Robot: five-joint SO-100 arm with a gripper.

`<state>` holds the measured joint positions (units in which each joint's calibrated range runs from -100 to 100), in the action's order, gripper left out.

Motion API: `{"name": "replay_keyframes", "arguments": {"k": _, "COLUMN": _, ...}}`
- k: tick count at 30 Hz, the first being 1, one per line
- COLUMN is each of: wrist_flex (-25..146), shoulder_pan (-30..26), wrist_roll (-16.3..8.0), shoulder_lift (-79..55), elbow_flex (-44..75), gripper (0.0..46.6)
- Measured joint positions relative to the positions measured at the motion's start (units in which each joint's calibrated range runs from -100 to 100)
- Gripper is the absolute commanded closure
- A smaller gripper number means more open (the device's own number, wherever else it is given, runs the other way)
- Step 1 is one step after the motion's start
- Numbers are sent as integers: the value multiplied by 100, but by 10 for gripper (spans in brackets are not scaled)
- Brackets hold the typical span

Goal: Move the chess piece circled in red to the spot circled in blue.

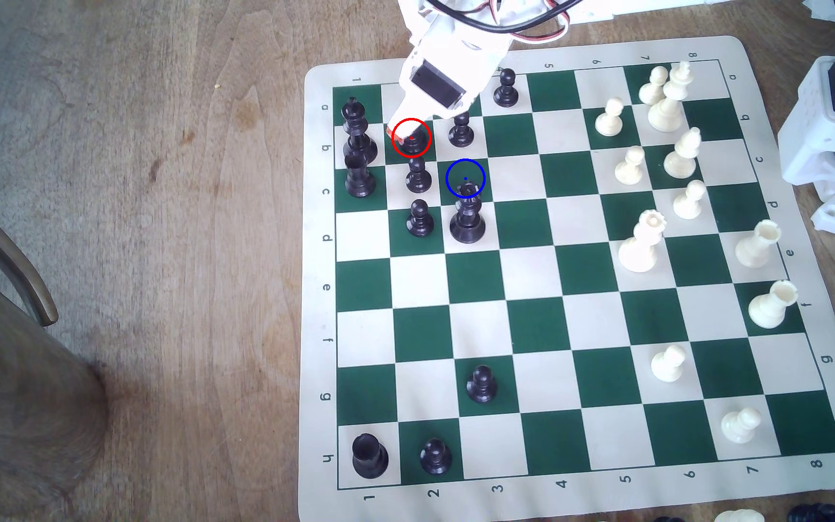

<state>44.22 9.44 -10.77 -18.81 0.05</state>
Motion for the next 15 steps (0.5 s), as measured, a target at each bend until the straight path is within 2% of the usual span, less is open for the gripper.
{"name": "replay_keyframes", "arguments": {"k": 8, "wrist_flex": 32, "shoulder_pan": 0, "wrist_roll": 0, "shoulder_lift": 0, "elbow_flex": -9, "gripper": 354}}
{"name": "replay_keyframes", "arguments": {"k": 15, "wrist_flex": 32, "shoulder_pan": 0, "wrist_roll": 5, "shoulder_lift": 0, "elbow_flex": -72, "gripper": 395}}
